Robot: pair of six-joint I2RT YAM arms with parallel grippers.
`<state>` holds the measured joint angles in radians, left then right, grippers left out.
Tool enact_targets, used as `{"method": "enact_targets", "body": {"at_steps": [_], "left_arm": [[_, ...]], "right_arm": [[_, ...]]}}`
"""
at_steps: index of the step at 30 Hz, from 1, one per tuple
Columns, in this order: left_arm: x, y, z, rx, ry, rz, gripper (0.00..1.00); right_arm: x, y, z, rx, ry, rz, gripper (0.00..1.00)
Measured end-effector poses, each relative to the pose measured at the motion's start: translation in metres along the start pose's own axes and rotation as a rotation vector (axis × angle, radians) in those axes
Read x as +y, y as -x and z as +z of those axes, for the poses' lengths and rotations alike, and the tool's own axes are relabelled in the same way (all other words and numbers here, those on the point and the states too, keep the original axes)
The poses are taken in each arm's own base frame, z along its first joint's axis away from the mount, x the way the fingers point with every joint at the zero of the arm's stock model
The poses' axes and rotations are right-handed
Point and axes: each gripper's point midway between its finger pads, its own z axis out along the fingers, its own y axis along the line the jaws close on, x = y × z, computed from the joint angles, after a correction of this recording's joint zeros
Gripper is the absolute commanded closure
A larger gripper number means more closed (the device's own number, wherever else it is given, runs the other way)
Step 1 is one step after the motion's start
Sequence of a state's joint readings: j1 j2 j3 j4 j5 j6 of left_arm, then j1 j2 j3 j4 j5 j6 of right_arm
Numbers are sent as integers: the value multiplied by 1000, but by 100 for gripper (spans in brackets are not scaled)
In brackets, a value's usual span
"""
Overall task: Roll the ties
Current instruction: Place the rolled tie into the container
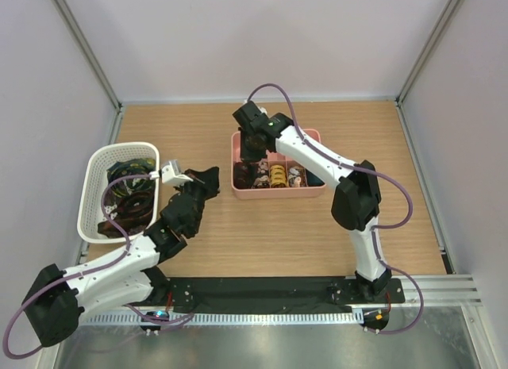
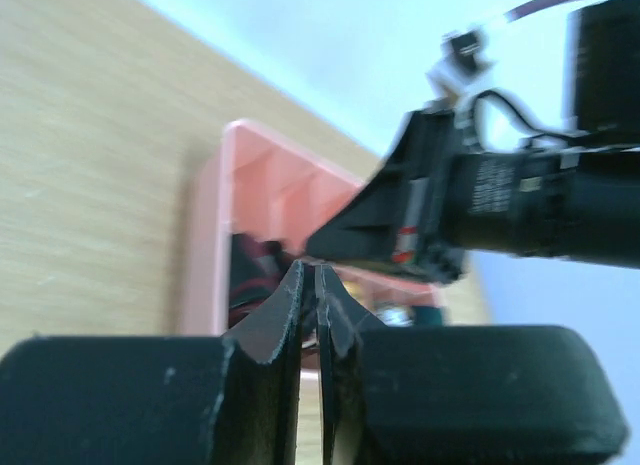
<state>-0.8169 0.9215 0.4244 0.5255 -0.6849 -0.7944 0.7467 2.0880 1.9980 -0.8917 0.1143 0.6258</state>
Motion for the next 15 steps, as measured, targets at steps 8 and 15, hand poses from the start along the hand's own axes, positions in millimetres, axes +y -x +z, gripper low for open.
{"method": "enact_targets", "body": {"at_steps": [8,15], "left_arm": [[44,-19,-8,119,173,155,91],[58,-24,-12,150,216,203,91]], "right_arm": [[7,-24,29,56,4,-24,92],[5,-63,45,105,-26,-67,94]]}}
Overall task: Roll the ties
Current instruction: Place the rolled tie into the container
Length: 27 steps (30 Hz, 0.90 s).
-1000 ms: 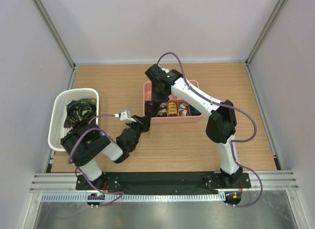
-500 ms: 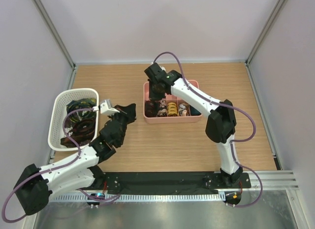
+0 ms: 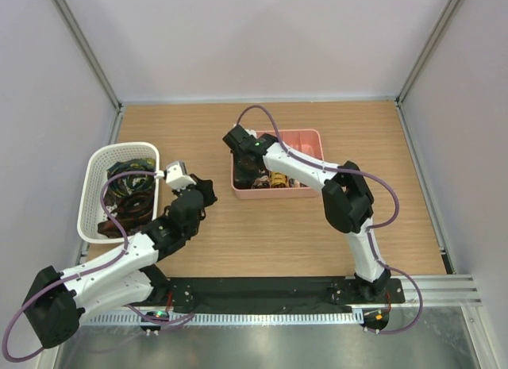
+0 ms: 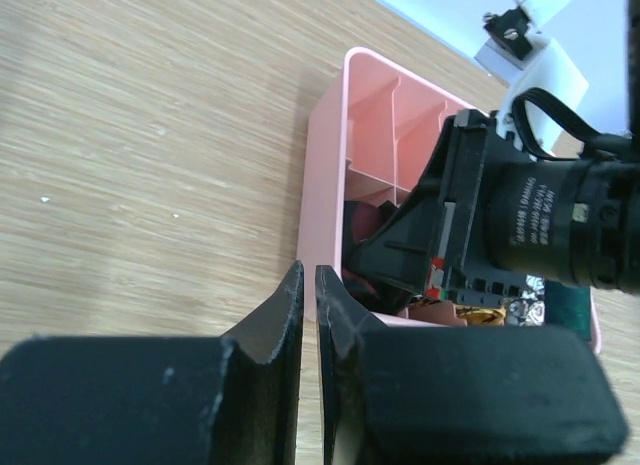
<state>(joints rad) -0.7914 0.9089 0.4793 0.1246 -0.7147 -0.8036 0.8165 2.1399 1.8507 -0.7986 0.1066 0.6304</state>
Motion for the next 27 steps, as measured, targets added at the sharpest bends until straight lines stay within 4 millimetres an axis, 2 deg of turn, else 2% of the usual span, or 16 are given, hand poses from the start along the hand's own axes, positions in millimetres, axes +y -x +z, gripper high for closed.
{"method": "enact_targets", "body": {"at_steps": [4,10,15,16,17,19,21,25,27], "left_arm": [[2,-2,0,7,7,9,91],[0,1,0,10,8,23,88],[-7,11,-2,8,7,50,85],[-8,13,-2,10,10,60,84],[-8,15,-2,11,11,67,82],[-7,15,-3,17,17,86,80],[-4,14,-4,27,28,117,73],[4,7,-7,66,37,183,58],[5,1,-9,96,28,214,54]], "right_arm": [[1,-7,-3,-18,4,-9,94],[1,-4,-9,-26,-10,-19,90],[9,20,-33,-87,-6,-45,80],[10,24,-38,-107,-4,-53,73],[9,27,-44,-124,-5,-58,72],[1,29,-58,-162,-11,-76,71],[-8,27,-75,-200,-11,-87,69],[-41,14,-115,-274,-40,-93,65],[-55,3,-125,-301,-44,-84,63]]}}
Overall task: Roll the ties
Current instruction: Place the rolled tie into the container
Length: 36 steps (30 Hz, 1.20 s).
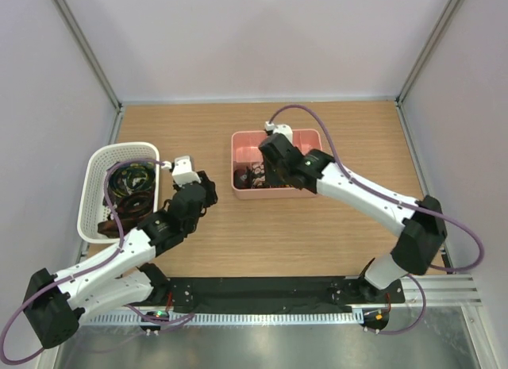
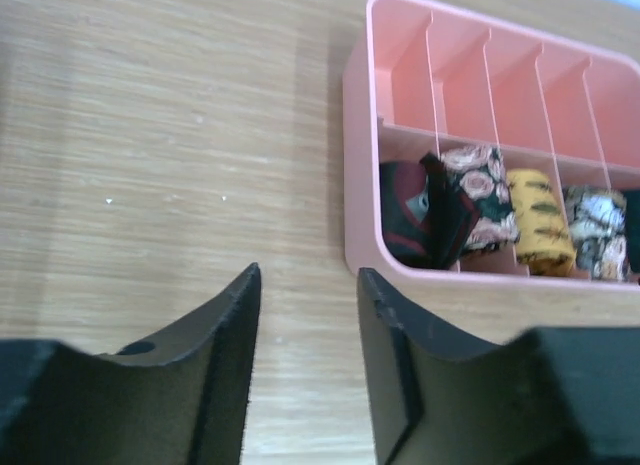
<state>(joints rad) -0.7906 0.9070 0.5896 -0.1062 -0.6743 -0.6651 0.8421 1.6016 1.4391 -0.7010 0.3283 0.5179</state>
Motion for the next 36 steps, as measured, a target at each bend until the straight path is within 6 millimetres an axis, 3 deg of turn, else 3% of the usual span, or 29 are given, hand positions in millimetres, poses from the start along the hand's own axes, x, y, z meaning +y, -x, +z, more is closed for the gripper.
{"method": "enact_targets", "body": {"at_steps": [3,4,6,7,9,11,14,18,23,27,31,33,34,35,36], "left_arm": [[-1,-8,-2,42,-20,38,41],[-1,-10,-3,56,-25,45,26],[-2,-15,-5,81,-37,64,17],[-2,-18,-5,93,-41,70,7],[0,-22,-7,112,-44,86,0],[0,-24,-7,120,-45,91,0],[1,-26,-9,130,-45,100,0],[2,-24,-11,128,-47,102,0],[3,-24,-12,124,-50,102,0],[7,-28,-11,131,-44,115,0],[9,-30,-11,134,-41,128,0],[10,-32,-11,136,-40,135,0],[11,-33,-11,138,-40,138,0],[13,-34,-12,139,-40,144,0],[14,-35,-12,138,-42,147,0]], "right_arm": [[-22,-30,-6,12,-20,10,62],[-31,-46,-5,34,-35,8,62],[-45,-75,2,80,-63,6,62],[-51,-89,7,103,-78,3,61],[-60,-111,16,136,-99,0,61],[-67,-121,24,156,-119,2,61],[-65,-115,43,151,-130,14,61],[-61,-91,80,151,-150,45,62],[-70,-48,121,117,-165,105,61],[-73,-13,143,71,-136,140,56],[-67,5,147,42,-92,122,49],[-61,8,141,27,-65,100,37],[-60,6,135,13,-51,88,27],[-61,0,124,-1,-34,80,9],[-66,-8,111,-7,-25,73,3]]}}
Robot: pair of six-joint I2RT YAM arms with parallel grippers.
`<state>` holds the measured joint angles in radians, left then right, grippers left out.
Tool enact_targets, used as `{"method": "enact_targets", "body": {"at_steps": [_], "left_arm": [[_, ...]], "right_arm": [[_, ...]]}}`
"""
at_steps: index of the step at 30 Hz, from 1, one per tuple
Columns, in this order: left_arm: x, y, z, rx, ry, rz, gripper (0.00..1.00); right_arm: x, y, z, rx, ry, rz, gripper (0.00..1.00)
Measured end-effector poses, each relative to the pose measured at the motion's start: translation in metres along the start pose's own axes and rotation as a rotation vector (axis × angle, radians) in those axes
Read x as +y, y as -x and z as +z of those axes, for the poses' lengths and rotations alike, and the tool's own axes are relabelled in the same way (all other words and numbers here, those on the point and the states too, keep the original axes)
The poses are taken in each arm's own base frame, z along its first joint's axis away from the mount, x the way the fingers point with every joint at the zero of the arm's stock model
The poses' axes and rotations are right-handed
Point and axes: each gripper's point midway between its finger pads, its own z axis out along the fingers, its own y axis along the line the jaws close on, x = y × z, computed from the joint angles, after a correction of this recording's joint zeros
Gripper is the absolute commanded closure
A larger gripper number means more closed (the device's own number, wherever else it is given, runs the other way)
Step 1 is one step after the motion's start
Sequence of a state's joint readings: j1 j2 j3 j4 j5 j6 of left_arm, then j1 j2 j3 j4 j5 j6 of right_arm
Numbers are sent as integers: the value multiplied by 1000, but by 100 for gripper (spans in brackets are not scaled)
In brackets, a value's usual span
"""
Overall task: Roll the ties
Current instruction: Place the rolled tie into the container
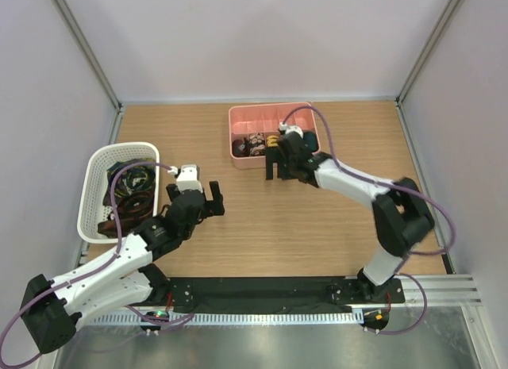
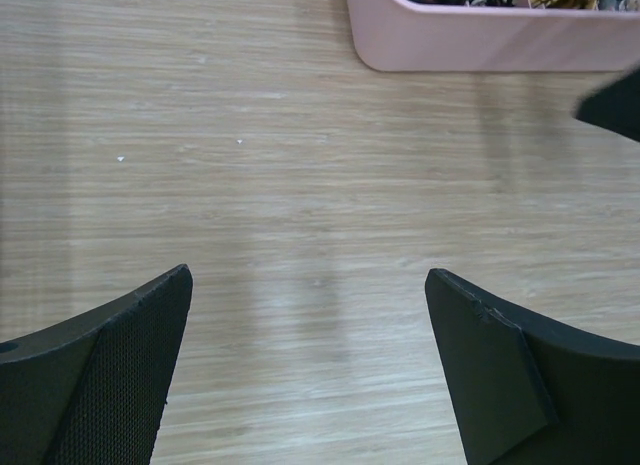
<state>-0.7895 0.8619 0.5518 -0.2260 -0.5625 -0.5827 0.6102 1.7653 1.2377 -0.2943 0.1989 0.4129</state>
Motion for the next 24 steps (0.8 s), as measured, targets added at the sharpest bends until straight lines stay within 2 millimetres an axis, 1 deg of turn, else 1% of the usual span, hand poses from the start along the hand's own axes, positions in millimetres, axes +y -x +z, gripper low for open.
{"method": "enact_targets", "body": {"at_steps": [1,3,5,7,9,11,14,16,18,24], "left_arm": [[1,-2,-1,1,-4,8,0],[4,-6,-4,-3,-17,16,0],[8,-8,-7,-12,-29,25,0],[9,-11,-10,-22,-48,28,0],[10,-17,-11,-24,-69,38,0],[10,-27,-10,-14,-96,54,0],[11,-44,-6,0,-125,73,0],[14,-55,-5,16,-133,94,0],[12,-58,-5,13,-148,94,0],[2,-48,-6,-25,-194,73,0]], "right_arm": [[-6,-10,-17,-8,11,-11,1],[-17,-22,-56,-64,54,-18,0],[-27,-26,-90,-150,90,-7,0],[-37,-26,-113,-239,105,6,0],[-47,-30,-124,-306,104,19,0],[-62,-44,-127,-336,79,25,0],[-84,-74,-120,-343,26,23,0],[-95,-89,-118,-342,4,21,0],[-98,-91,-119,-360,0,25,0],[-93,-77,-125,-426,28,41,0]]}}
